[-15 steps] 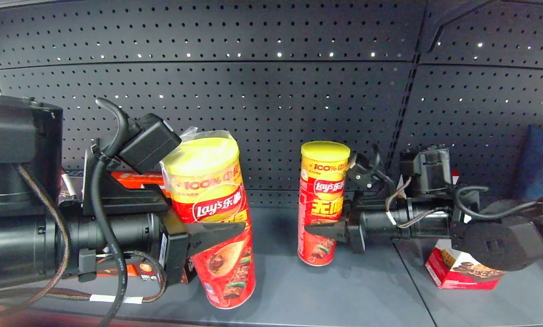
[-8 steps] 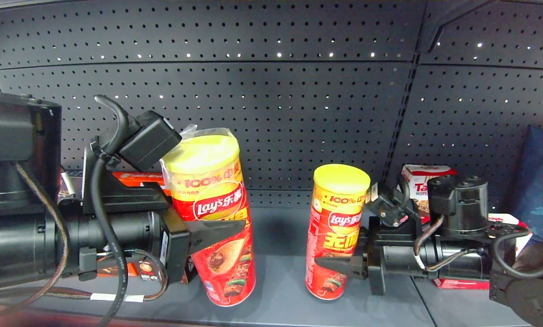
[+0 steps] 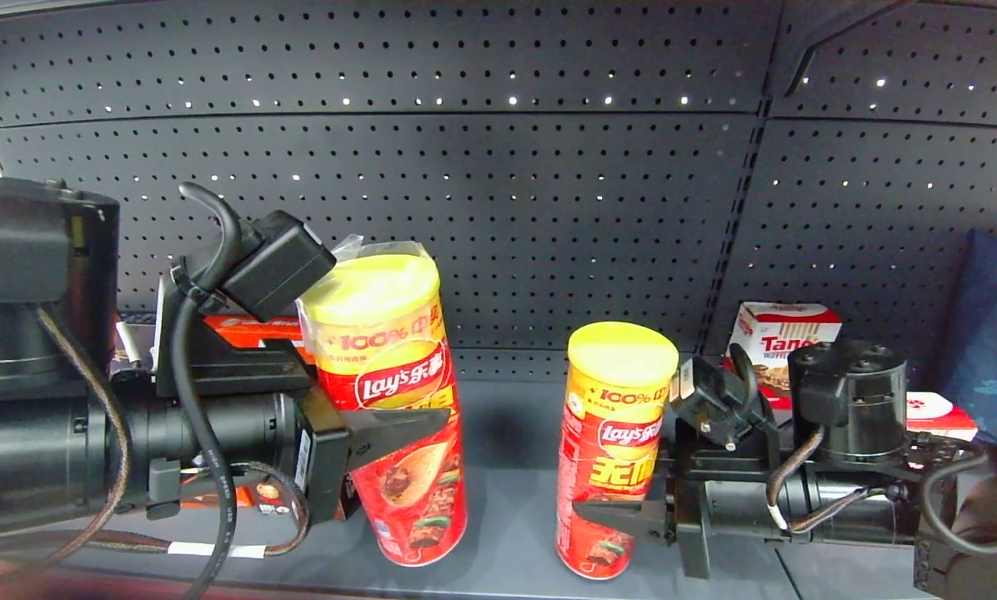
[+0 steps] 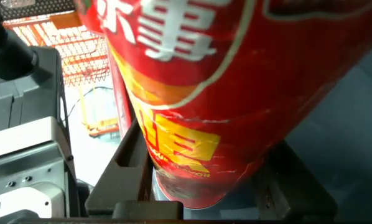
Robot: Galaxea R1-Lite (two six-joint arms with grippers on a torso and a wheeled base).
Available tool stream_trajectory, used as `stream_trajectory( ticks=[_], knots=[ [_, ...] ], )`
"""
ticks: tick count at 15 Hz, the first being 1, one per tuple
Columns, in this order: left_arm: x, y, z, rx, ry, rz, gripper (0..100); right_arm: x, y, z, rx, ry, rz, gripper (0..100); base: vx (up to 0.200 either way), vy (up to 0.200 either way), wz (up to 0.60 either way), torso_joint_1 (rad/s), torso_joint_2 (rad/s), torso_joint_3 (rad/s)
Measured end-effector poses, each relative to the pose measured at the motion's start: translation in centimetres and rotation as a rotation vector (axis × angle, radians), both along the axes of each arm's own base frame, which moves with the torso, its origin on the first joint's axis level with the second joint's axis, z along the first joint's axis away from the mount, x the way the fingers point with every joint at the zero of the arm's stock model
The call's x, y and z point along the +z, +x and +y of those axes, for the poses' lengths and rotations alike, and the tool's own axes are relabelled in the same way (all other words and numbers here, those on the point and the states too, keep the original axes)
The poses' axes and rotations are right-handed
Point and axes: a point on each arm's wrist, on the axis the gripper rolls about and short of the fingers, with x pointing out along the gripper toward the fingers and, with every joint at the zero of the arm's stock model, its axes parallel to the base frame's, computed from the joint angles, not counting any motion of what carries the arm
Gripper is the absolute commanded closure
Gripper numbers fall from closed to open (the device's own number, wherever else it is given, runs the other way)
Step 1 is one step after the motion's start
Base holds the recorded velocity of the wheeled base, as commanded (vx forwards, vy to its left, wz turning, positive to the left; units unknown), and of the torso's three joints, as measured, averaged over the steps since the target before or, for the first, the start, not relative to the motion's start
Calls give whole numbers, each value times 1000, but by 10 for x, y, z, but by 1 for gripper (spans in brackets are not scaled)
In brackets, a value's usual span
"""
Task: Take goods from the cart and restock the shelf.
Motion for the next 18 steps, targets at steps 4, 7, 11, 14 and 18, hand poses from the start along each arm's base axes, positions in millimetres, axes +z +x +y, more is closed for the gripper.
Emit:
stream_trajectory(
  ticks=[4,7,11,14,18],
  knots=[
    [-1,1,0,3,1,2,100,-5,1,1,1,-5,6,100,0,0,0,0,0,0],
    [-1,2,0,2,2,4,100,-10,4,4,0,-2,7,100,0,0,0,0,0,0],
    [-1,2,0,2,2,4,100,-15,6,6,2,-12,21,0,0,0,0,0,0,0],
    [-1,2,-1,2,3,5,100,-17,6,5,-11,-21,26,0,0,0,0,0,0,0],
    [-1,2,-1,1,3,5,100,-18,-3,-5,-37,-34,30,0,0,0,0,0,0,0]
  ],
)
